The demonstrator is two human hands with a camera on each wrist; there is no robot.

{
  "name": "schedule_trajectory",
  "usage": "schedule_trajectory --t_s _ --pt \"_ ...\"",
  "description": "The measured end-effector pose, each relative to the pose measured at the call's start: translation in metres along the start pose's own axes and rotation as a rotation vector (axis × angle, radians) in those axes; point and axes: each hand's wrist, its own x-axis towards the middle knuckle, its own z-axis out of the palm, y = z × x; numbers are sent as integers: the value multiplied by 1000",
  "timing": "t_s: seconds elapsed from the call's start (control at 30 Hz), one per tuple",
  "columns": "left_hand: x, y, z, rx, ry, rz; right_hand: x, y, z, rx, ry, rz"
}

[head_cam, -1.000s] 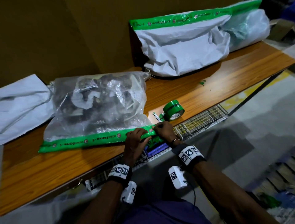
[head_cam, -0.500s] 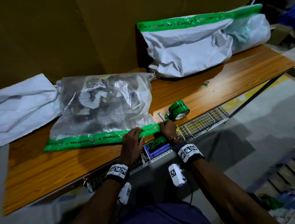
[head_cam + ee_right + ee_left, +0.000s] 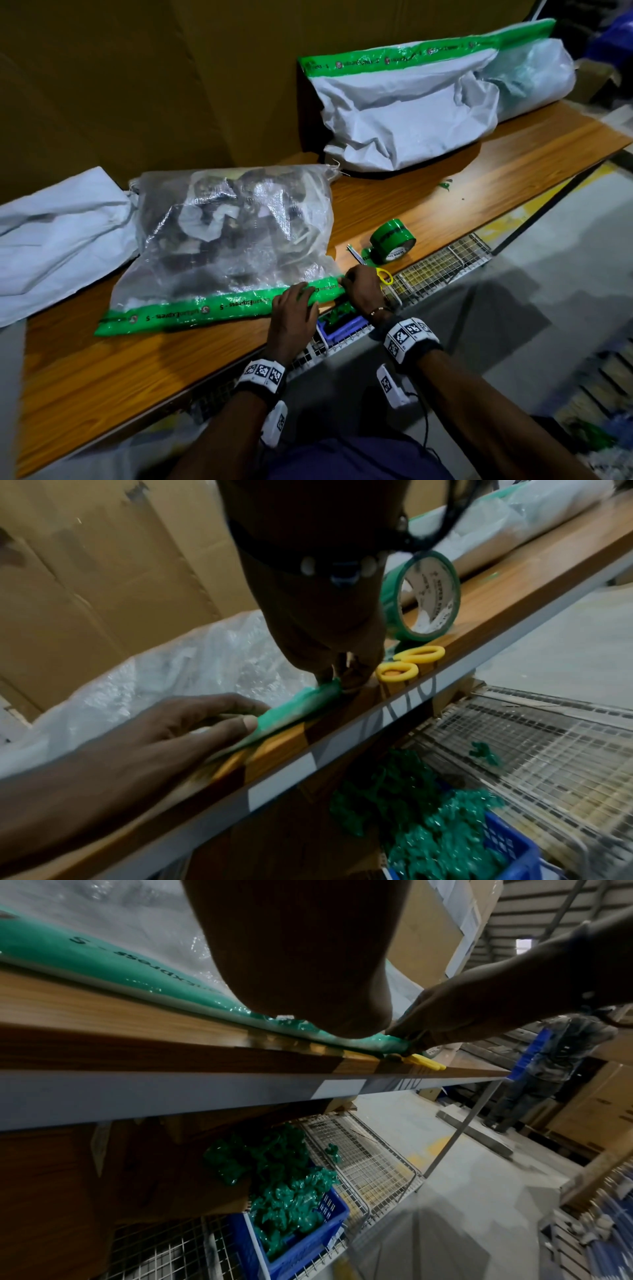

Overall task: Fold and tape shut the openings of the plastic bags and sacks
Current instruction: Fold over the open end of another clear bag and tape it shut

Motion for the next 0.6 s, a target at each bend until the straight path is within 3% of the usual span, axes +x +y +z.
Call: schedule_trajectory --t_s 0.2,0.37,0.5,0.6 --pt "-1 -1 0 68 -134 -1 12 -10 -5 33 58 -123" --pt "-2 -5 2 137 -250 50 4 -24 -8 -131 159 -189" --pt "-10 -16 1 245 -266 110 -24 -26 11 -159 54 -434" --pt "-13 -24 5 247 -292 110 -27 -12 22 -49 70 -383"
